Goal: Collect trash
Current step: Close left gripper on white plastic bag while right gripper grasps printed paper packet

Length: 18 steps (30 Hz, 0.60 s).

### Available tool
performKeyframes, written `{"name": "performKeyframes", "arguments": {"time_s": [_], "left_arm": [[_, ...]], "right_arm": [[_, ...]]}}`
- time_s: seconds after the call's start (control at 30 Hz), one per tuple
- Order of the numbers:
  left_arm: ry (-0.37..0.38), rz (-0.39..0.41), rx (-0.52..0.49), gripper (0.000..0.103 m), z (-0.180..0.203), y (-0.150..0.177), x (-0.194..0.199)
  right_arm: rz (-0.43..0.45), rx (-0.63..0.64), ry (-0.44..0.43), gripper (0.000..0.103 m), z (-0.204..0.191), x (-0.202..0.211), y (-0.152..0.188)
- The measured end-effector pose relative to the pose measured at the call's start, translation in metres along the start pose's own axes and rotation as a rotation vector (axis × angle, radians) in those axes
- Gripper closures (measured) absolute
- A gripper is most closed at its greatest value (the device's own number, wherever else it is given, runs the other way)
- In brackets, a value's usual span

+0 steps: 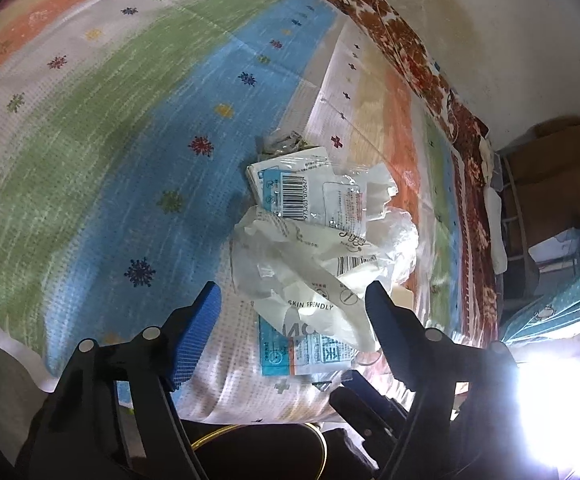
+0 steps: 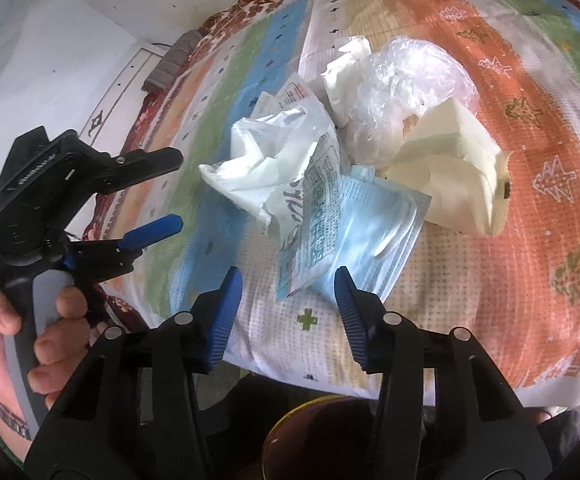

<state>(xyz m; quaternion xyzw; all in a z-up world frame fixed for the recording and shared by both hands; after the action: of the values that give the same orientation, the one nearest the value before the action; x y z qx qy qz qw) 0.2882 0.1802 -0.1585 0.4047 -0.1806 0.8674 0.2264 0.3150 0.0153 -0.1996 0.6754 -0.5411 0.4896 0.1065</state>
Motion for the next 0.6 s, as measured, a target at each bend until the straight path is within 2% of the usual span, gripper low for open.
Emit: {"name": "performKeyframes", "arguments": {"time_s": [0.07,0.17,0.23,0.3,0.37,0.4,0.43,0.47,0.57,0.6], "left_arm": [[0.006,0.013,0.001,0.033,0.001,-0.002,0.000],[0.013,0.004,0.005,0.033,0.001,-0.004,-0.005],[0.012,-0.007,0.013,0.036,0.000,-0.005,-0.010],[0.011,-0.014,0.016,0.044,-0.002,-0.006,-0.014],[0.012,-0.040,0.018,0.066,-0.002,-0.005,-0.021],[0.010,-0.052,0.020,0.072,-0.003,-0.004,-0.024],[-0.001,-0.058,0.016,0.086,-0.003,-0.003,-0.025],[-0.025,-0.058,0.009,0.091,-0.003,-0.002,-0.026],[0.005,-0.036,0.012,0.101,0.003,-0.003,-0.017],[0.015,-0.024,0.010,0.101,0.007,-0.004,-0.012]], "right_arm": [[-0.007,-0.003,0.001,0.063,0.002,-0.005,0.000],[-0.014,-0.011,-0.007,0.073,0.003,-0.011,-0.001],[-0.014,-0.003,-0.002,0.084,0.003,-0.013,-0.001],[-0.017,0.009,0.004,0.093,0.002,-0.016,-0.001],[-0.019,0.019,0.010,0.097,0.001,-0.017,0.000],[-0.024,0.029,0.016,0.101,0.000,-0.017,0.001],[-0.026,0.036,0.022,0.101,-0.001,-0.017,0.000],[-0.029,0.047,0.026,0.101,-0.002,-0.016,0.001],[-0.028,0.070,0.041,0.102,-0.004,-0.013,0.001],[-0.028,0.084,0.050,0.102,-0.006,-0.010,0.002]]}}
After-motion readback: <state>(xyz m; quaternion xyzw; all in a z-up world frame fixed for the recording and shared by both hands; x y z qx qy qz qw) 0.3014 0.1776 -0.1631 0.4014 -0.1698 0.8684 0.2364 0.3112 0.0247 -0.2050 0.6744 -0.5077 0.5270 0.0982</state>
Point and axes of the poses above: each gripper's, at about its wrist camera, not at the fingertips, and x roughly against the way its jaws point, z to its right, y to its underside, the point moved 7 cm from there along -x, roughly the way its jaws point, and after that the axes turned 6 degrees about x, right-handed, at the moved point
